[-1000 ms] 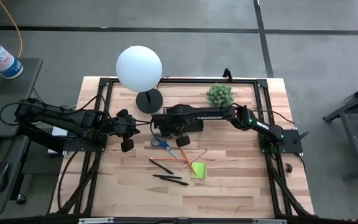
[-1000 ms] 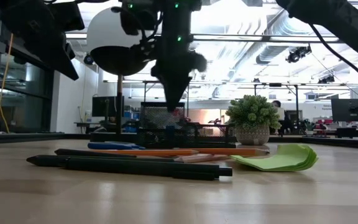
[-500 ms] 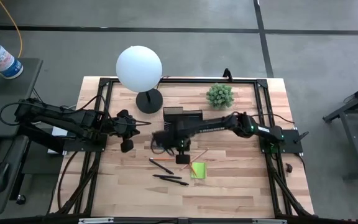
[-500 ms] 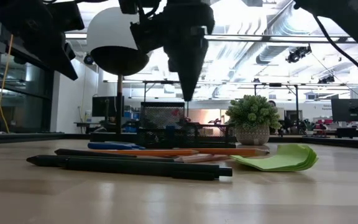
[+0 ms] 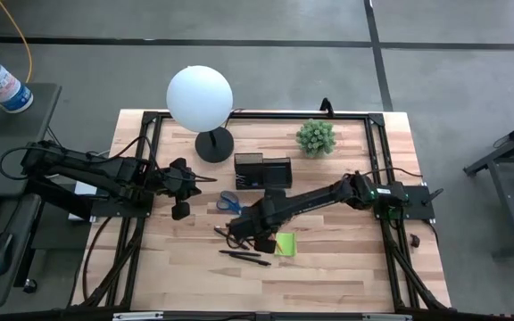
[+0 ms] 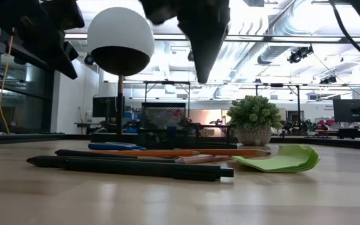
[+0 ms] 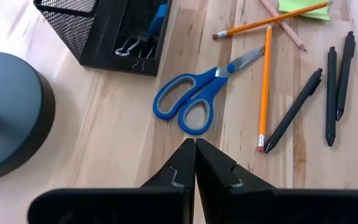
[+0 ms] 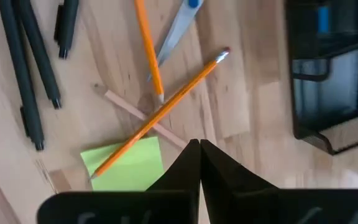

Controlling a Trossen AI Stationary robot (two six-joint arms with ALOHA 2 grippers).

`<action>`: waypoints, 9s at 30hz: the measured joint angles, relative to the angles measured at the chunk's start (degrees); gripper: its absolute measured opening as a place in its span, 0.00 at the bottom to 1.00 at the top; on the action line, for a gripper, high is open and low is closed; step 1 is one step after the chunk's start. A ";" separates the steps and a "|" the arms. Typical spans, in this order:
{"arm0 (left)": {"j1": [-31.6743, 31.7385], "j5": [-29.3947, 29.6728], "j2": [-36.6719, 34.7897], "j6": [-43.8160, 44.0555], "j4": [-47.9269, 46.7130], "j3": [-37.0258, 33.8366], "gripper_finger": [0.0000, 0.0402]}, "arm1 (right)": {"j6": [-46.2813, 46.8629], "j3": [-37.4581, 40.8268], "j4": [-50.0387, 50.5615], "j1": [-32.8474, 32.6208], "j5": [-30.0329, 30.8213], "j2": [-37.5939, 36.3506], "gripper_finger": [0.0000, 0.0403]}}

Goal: Pick and place office supplies into organizer
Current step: Put the green sticky notes into the desk organizer, then put the right orange pencil into the desk organizer

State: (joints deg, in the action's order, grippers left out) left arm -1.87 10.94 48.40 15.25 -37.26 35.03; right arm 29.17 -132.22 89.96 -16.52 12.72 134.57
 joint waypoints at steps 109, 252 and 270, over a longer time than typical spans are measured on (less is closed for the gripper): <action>-0.02 -0.81 0.02 0.07 4.55 0.00 0.00 | 70.29 75.08 -65.92 -5.30 -10.05 -31.40 0.06; 0.00 -0.83 0.02 -0.33 4.31 0.00 0.00 | 45.61 44.45 -36.88 5.11 -9.04 -34.92 0.16; -0.01 -1.27 0.00 0.00 4.25 0.00 0.00 | 55.25 45.09 -55.05 -1.84 -15.18 -24.18 0.16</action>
State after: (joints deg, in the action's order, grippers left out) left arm -1.88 9.67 48.40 15.25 -33.01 35.03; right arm 84.42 -87.13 34.91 -18.36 -2.46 110.39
